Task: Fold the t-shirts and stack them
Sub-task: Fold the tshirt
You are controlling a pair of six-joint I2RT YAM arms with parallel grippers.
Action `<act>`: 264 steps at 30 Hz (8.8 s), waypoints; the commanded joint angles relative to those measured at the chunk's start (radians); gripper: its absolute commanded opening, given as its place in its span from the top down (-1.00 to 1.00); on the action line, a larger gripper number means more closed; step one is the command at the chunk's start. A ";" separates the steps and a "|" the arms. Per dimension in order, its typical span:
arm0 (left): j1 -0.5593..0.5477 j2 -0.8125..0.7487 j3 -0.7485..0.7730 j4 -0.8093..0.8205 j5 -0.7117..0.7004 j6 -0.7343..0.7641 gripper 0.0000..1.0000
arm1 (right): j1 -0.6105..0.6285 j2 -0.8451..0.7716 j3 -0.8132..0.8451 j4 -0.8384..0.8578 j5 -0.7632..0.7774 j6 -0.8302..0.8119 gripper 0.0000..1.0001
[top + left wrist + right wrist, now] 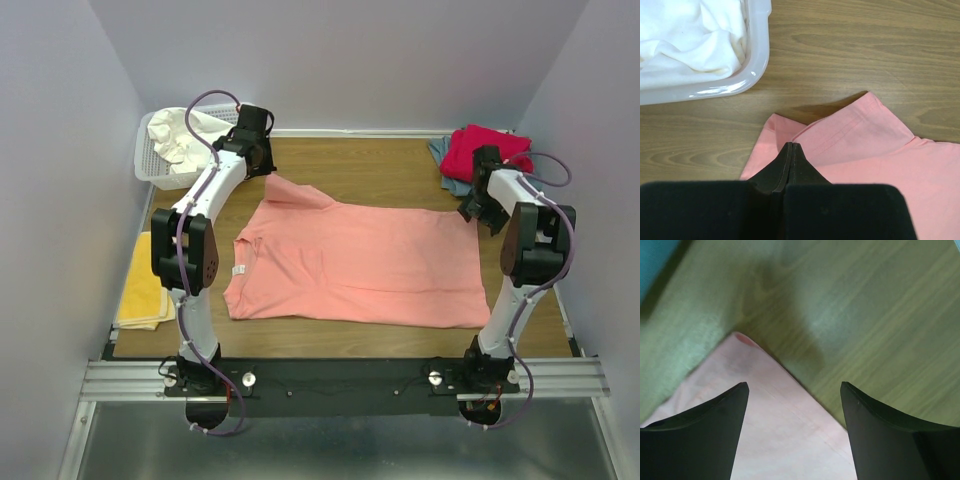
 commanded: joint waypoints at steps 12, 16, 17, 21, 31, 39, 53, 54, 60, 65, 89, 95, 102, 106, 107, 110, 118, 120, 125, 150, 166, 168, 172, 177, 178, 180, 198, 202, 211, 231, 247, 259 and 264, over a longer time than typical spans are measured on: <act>-0.009 -0.044 -0.020 0.008 -0.036 0.017 1.00 | -0.011 0.123 0.119 0.086 -0.069 -0.008 -0.38; -0.009 -0.043 -0.019 0.005 -0.043 0.017 1.00 | -0.011 0.152 0.134 0.090 -0.091 -0.008 -0.11; -0.009 -0.041 -0.019 0.005 -0.045 0.018 1.00 | -0.011 0.160 0.136 0.090 -0.092 -0.008 -0.05; -0.009 -0.033 -0.016 0.003 -0.046 0.018 1.00 | -0.011 0.175 0.148 0.093 -0.088 -0.011 0.26; -0.009 -0.023 0.020 -0.018 -0.068 0.017 1.00 | -0.011 0.135 0.157 0.092 -0.058 -0.015 0.99; -0.009 -0.035 0.116 -0.057 -0.105 0.026 1.00 | -0.011 0.040 0.146 0.086 -0.042 -0.032 0.99; -0.012 -0.075 0.167 -0.063 -0.079 0.038 1.00 | -0.013 -0.093 0.083 0.067 -0.041 -0.045 0.99; -0.013 -0.079 0.168 -0.063 -0.074 0.040 1.00 | -0.011 -0.102 0.074 0.066 -0.045 -0.042 0.99; -0.027 -0.135 0.116 -0.104 -0.083 0.046 1.00 | -0.011 -0.184 -0.010 0.049 -0.057 -0.028 0.99; -0.032 -0.228 -0.024 -0.124 -0.115 0.023 1.00 | -0.011 -0.257 -0.074 0.035 -0.061 -0.017 0.99; -0.033 -0.406 -0.441 -0.160 -0.163 -0.078 1.00 | -0.011 -0.556 -0.495 -0.100 -0.097 0.133 0.99; -0.033 -0.415 -0.505 -0.152 -0.145 -0.091 1.00 | -0.011 -0.575 -0.550 -0.109 -0.066 0.156 0.96; -0.033 -0.417 -0.606 -0.146 -0.112 -0.127 1.00 | -0.011 -0.578 -0.558 -0.134 -0.057 0.178 0.04; -0.033 -0.399 -0.623 -0.166 -0.134 -0.167 1.00 | -0.011 -0.604 -0.542 -0.178 0.001 0.205 -0.28; -0.033 -0.397 -0.625 -0.167 -0.144 -0.174 1.00 | -0.011 -0.610 -0.539 -0.180 0.015 0.210 -0.30; -0.033 -0.391 -0.623 -0.173 -0.154 -0.193 1.00 | -0.011 -0.630 -0.523 -0.184 0.029 0.210 -0.31; -0.035 -0.429 -0.625 -0.235 -0.191 -0.236 1.00 | -0.011 -0.626 -0.423 -0.169 -0.009 0.172 -0.30; -0.036 -0.458 -0.629 -0.258 -0.194 -0.255 1.00 | -0.011 -0.609 -0.395 -0.161 -0.020 0.161 -0.30; -0.053 -0.504 -0.666 -0.268 -0.158 -0.258 1.00 | -0.010 -0.561 -0.355 -0.140 -0.046 0.156 -0.29; -0.108 -0.436 -0.534 -0.013 0.067 -0.115 0.40 | 0.004 -0.509 -0.343 -0.042 -0.138 0.074 -0.27; -0.205 -0.095 -0.359 0.032 0.133 -0.013 0.40 | 0.005 -0.543 -0.369 -0.040 -0.147 0.077 -0.27; -0.213 -0.079 -0.353 0.035 0.144 -0.008 0.39 | 0.005 -0.543 -0.371 -0.041 -0.147 0.078 -0.27; -0.217 -0.056 -0.347 0.040 0.158 0.003 0.39 | 0.005 -0.549 -0.375 -0.041 -0.143 0.080 -0.27; -0.219 -0.029 -0.352 0.040 0.130 0.006 0.39 | 0.005 -0.553 -0.383 -0.043 -0.141 0.080 -0.27; -0.220 -0.026 -0.353 0.040 0.121 0.003 0.39 | 0.005 -0.552 -0.383 -0.043 -0.140 0.080 -0.27; -0.219 -0.015 -0.353 0.035 0.103 0.000 0.39 | 0.005 -0.552 -0.381 -0.045 -0.143 0.078 -0.27; -0.233 0.005 -0.352 0.026 0.021 0.004 0.79 | 0.005 -0.558 -0.387 -0.045 -0.150 0.069 -0.27; -0.239 -0.024 -0.344 0.002 0.001 -0.003 1.00 | 0.005 -0.557 -0.389 -0.045 -0.155 0.074 -0.28; -0.273 -0.113 -0.318 -0.080 -0.049 -0.035 1.00 | 0.005 -0.567 -0.404 -0.045 -0.155 0.075 -0.27; -0.328 -0.199 -0.427 -0.088 -0.059 -0.091 0.73 | 0.005 -0.586 -0.403 -0.043 -0.155 0.058 -0.26; -0.332 -0.231 -0.477 -0.071 -0.042 -0.086 1.00 | 0.005 -0.607 -0.426 -0.043 -0.150 0.055 -0.26; -0.456 -0.414 -0.638 -0.124 0.016 -0.167 1.00 | 0.005 -0.572 -0.392 -0.043 -0.137 0.043 -0.26; -0.498 -0.426 -0.695 -0.130 0.047 -0.193 1.00 | 0.005 -0.555 -0.374 -0.045 -0.129 0.031 -0.26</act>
